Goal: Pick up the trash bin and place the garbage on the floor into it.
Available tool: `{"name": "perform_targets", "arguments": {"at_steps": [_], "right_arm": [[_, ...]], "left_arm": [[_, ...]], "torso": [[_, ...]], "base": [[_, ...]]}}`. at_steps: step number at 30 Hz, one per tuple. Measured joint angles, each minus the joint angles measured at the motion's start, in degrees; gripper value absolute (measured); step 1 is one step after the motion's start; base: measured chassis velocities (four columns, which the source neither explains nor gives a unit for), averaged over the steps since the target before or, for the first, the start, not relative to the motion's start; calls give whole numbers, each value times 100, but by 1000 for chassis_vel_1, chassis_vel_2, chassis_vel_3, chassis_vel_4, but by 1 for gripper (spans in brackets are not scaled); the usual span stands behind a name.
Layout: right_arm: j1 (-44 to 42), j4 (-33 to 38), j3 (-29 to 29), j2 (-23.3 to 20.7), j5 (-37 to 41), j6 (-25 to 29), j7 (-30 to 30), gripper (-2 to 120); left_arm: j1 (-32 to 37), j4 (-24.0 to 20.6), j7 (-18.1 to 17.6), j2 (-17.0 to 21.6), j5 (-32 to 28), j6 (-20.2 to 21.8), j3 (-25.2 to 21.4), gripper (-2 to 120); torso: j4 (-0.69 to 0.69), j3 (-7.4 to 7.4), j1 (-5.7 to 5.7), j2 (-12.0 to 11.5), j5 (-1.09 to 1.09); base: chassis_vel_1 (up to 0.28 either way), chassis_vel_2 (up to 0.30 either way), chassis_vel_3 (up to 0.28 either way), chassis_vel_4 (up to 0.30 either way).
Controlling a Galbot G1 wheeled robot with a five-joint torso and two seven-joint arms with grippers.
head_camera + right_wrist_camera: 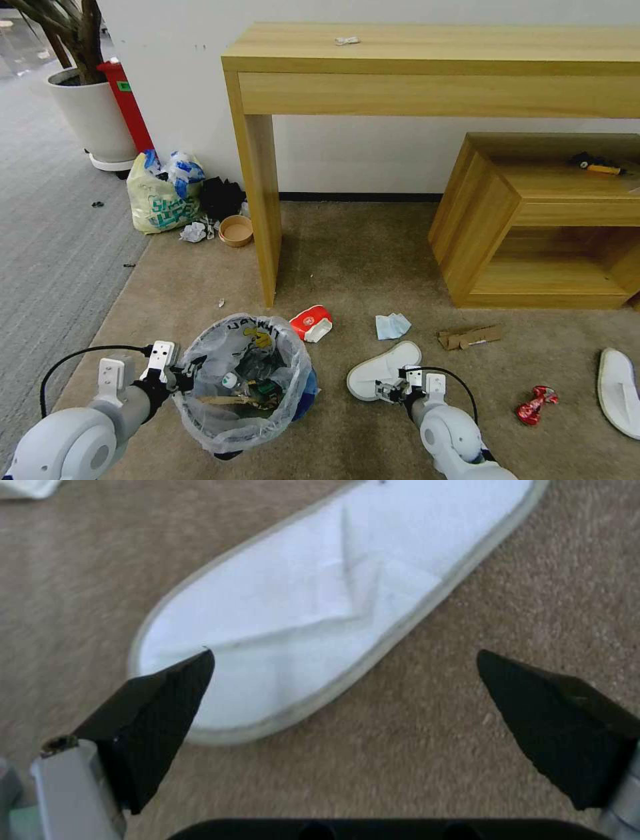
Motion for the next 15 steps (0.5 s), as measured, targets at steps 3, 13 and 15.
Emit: {"name": "perform_targets", "arguments": {"at_steps": [3, 13, 15], "right_arm": [[198, -213, -29, 48, 280, -30, 169, 99], [943, -976, -136, 302, 843, 23, 589, 79], [979, -994, -145, 328, 1063, -16, 783, 79]], "left_arm": [[-2, 2, -14, 27, -7, 0, 3, 0], [8, 7, -17, 77, -30, 0, 3, 0], [-6, 16, -16, 86, -43, 0, 3, 0]], "torso": [[0, 0, 0, 0, 0], [0, 0, 0, 0, 1], [0, 0, 0, 0, 0]], "base": [[0, 0, 0, 0], [0, 0, 0, 0], [0, 0, 0, 0]]}}
